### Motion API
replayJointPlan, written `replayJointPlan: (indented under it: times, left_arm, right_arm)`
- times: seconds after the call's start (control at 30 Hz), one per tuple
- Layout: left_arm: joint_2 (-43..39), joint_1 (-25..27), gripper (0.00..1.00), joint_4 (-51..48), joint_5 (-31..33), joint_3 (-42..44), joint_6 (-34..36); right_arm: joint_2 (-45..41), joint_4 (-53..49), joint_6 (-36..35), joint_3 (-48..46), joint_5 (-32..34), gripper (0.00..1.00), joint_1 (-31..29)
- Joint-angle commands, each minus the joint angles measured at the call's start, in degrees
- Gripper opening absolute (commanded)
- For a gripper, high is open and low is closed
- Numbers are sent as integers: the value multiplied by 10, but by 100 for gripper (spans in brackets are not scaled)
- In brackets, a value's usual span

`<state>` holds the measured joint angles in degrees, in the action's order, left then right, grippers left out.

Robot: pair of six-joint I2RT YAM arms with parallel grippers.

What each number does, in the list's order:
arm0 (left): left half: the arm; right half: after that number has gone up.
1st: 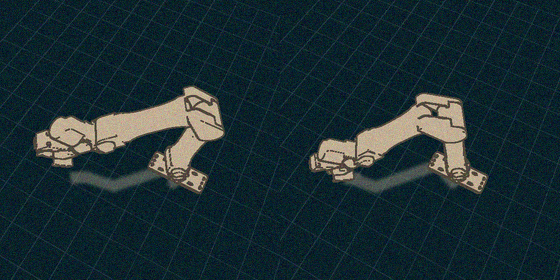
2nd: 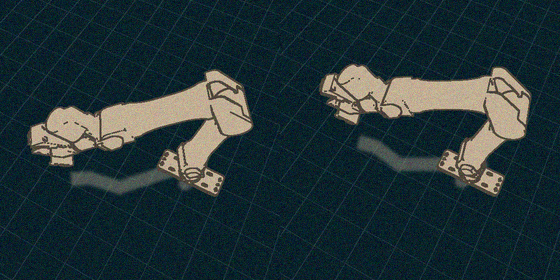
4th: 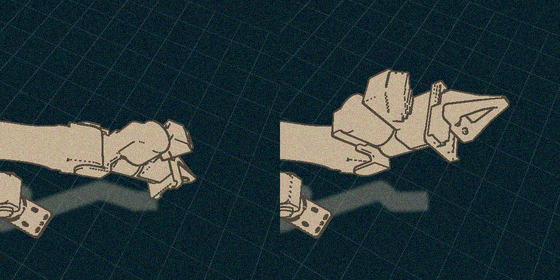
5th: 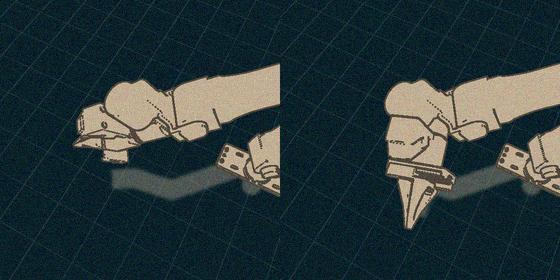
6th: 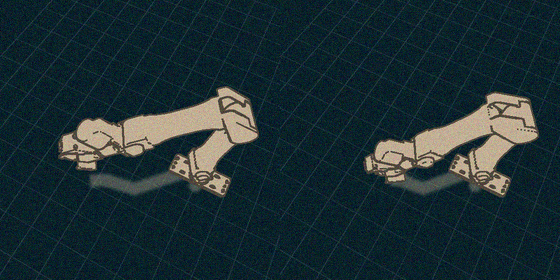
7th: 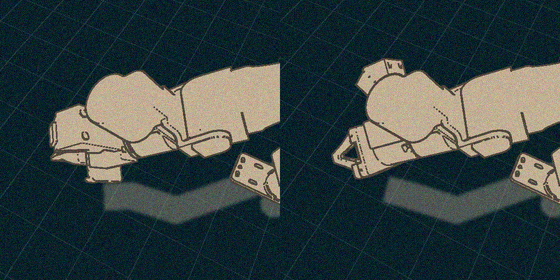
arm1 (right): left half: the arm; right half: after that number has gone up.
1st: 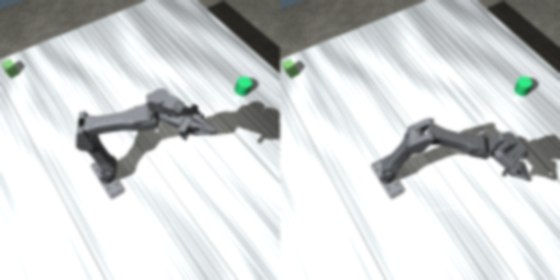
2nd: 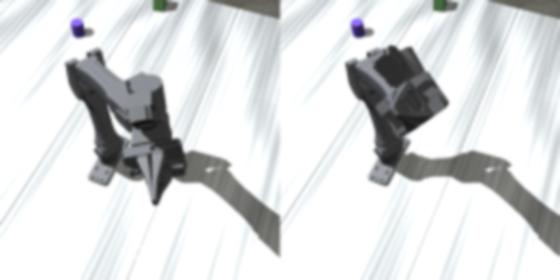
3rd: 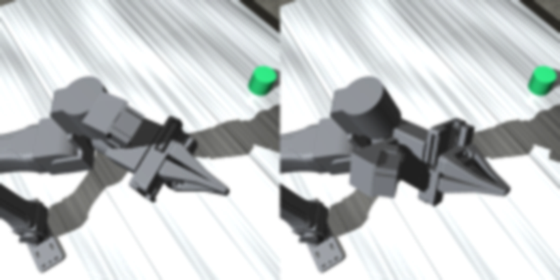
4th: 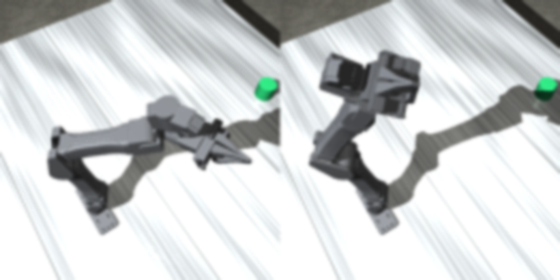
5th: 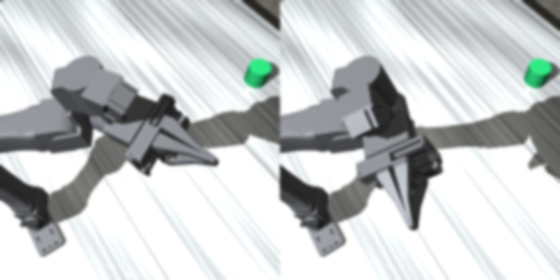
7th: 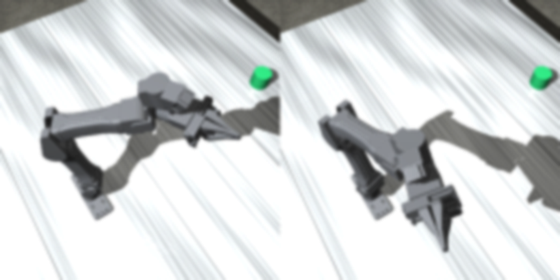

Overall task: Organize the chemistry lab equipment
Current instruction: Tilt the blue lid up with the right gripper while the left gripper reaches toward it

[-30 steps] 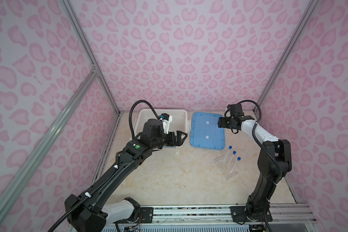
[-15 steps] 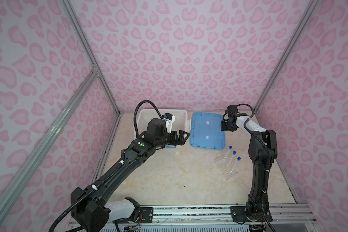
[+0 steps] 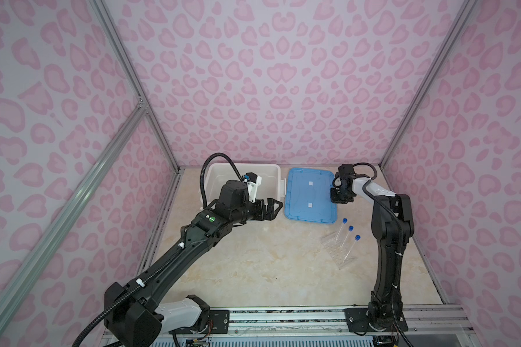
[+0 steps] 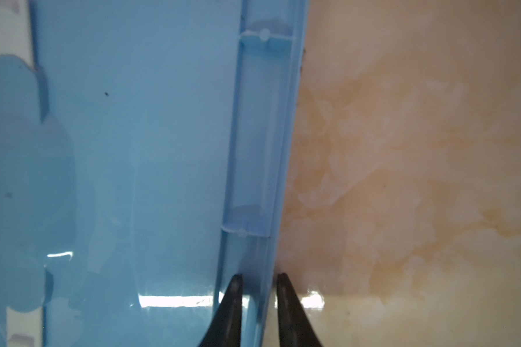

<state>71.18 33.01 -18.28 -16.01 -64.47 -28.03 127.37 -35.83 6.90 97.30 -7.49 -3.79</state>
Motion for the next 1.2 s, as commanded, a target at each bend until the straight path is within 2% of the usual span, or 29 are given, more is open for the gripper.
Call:
replayJointPlan:
  times: [0.0,0.07,0.13,0.3,0.6,0.77,1.07,1.17]
  left_arm:
    - [-4,-1,98,2,8,2,-4]
    - [-2,-1,98,-2,12,0,-2]
    - [0,-1,98,-6,13,-4,-1]
    - [10,-1,98,-17,27,-15,4]
    - [30,-1,99,18,-20,-34,8]
    - [39,-1,97,32,-21,-52,-6]
    - [30,-1,98,171,-53,-31,2]
    - [39,-2,98,210,-73,-37,-3]
  right_arm:
    - [4,3,-1,-12,0,15,1]
    - [4,6,2,-15,-6,4,5]
    - [-2,9,3,-18,-5,0,6]
    - [-67,31,8,-50,14,0,10]
    - [-198,47,11,-85,34,0,34]
    - [-271,50,17,-106,34,0,53]
    - [-402,90,41,-152,19,0,62]
    - [-449,101,52,-163,-18,0,63]
